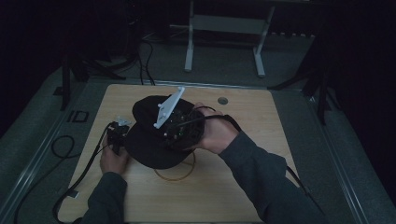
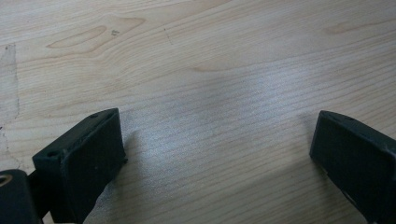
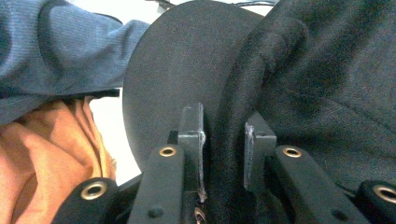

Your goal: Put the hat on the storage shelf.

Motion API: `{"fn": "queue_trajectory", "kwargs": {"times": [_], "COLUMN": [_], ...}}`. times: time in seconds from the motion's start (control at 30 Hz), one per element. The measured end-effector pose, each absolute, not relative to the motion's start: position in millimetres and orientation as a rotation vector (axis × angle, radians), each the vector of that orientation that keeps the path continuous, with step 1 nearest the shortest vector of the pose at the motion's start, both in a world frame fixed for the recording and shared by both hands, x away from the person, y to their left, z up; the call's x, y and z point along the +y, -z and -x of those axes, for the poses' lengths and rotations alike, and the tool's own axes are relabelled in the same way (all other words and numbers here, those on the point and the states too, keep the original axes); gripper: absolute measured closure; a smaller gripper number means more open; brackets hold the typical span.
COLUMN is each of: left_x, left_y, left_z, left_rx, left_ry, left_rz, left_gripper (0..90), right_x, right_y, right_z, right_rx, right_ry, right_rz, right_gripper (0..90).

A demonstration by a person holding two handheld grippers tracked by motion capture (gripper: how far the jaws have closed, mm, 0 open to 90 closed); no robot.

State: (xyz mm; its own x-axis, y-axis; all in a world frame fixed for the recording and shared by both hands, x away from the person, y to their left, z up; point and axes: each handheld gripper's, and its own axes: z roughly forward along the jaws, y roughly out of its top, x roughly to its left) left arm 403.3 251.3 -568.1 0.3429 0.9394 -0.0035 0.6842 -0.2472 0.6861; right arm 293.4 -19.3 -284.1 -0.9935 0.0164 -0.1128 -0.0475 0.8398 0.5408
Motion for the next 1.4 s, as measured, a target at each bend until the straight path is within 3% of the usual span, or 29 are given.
{"fn": "queue_trajectory", "kwargs": {"times": [0.6,0.7,1.4], "left_x": [251,251,251], "left_y": [568,568,568], "left_z": [-403,-403,-403], "left_rx": [1.412,1.412,1.412], "left_ry": [-0.557,-0.558,-0.559], "left_rz": [-2.019,-2.019,-2.018], "left_gripper": [2.5,2.5,2.4], "right_x": [-13,-14,-32], "right_y": [301,299,294], "right_z": [-293,-295,-307], "right_rx": [2.949,2.976,2.929], "right_ry": [-0.824,-0.875,-0.887], "right_rz": [0.064,0.072,-0.042], "right_gripper": [67.6,59.3,57.3]}}
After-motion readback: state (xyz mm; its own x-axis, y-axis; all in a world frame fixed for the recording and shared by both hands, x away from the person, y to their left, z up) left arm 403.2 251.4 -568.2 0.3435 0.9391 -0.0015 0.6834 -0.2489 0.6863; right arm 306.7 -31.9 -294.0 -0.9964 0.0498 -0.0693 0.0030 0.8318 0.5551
